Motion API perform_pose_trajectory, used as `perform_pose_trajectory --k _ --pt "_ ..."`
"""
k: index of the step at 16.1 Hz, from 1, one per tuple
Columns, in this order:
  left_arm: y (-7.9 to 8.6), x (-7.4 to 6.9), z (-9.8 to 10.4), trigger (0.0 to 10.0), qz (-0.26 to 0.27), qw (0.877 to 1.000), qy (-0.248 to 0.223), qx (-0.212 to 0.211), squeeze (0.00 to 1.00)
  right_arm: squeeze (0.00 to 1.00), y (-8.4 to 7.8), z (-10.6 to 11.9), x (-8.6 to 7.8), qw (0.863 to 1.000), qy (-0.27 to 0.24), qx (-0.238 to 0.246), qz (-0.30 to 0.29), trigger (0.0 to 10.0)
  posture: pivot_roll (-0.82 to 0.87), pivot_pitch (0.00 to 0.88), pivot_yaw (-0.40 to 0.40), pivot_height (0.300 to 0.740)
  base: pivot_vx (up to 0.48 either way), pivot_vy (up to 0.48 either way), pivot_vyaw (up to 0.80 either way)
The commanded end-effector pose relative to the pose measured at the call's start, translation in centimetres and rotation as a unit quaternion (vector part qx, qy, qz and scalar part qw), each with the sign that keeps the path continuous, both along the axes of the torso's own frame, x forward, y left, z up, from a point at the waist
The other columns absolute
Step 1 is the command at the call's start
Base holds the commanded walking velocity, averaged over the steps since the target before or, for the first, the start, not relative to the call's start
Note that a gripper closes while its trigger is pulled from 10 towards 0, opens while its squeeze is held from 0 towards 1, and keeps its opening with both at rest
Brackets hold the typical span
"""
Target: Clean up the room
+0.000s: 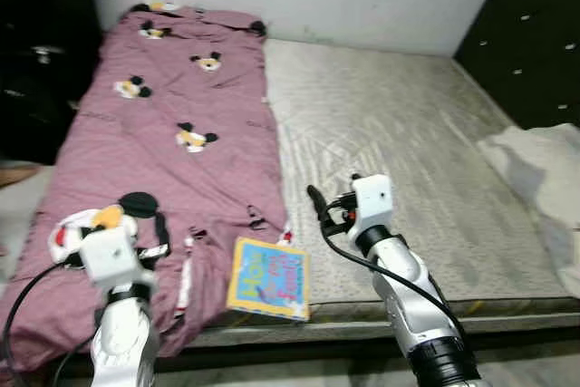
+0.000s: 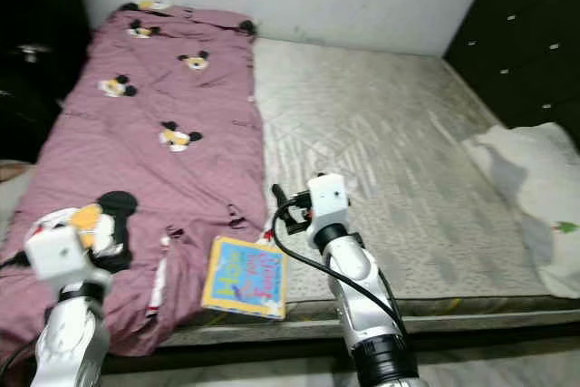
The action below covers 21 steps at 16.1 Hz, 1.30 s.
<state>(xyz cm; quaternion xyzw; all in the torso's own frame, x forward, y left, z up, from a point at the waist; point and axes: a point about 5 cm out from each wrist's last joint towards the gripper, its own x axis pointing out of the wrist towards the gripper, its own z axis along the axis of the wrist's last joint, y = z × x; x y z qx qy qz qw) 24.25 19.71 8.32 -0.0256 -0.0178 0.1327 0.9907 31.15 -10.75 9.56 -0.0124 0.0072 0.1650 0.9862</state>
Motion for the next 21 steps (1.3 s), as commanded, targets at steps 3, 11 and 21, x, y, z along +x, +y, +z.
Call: perform_pose_trajectory --k 3,11,21 --pt "-1.8 2.4 0.2 10.0 -0.065 0.998 -0.001 0.003 0.0 0.0 -2.9 -0.3 -0.8 0.998 -0.013 -0.002 -0.066 10.0 0.0 0.0 -0.009 0.74 0.0 0.0 0.0" --pt "-4.0 5.3 0.4 10.0 -0.155 0.988 0.003 0.012 0.0 0.0 -5.1 -0.9 -2.6 0.989 -0.024 0.006 -0.144 10.0 -0.1 0.0 0.126 0.74 0.0 0.0 0.0" --pt "-0.9 2.9 -0.2 10.0 -0.075 0.997 0.0 0.018 0.0 0.0 -2.0 -0.5 -0.9 0.997 -0.032 0.004 -0.072 10.0 0.05 0.0 -0.001 0.74 0.0 0.0 0.29"
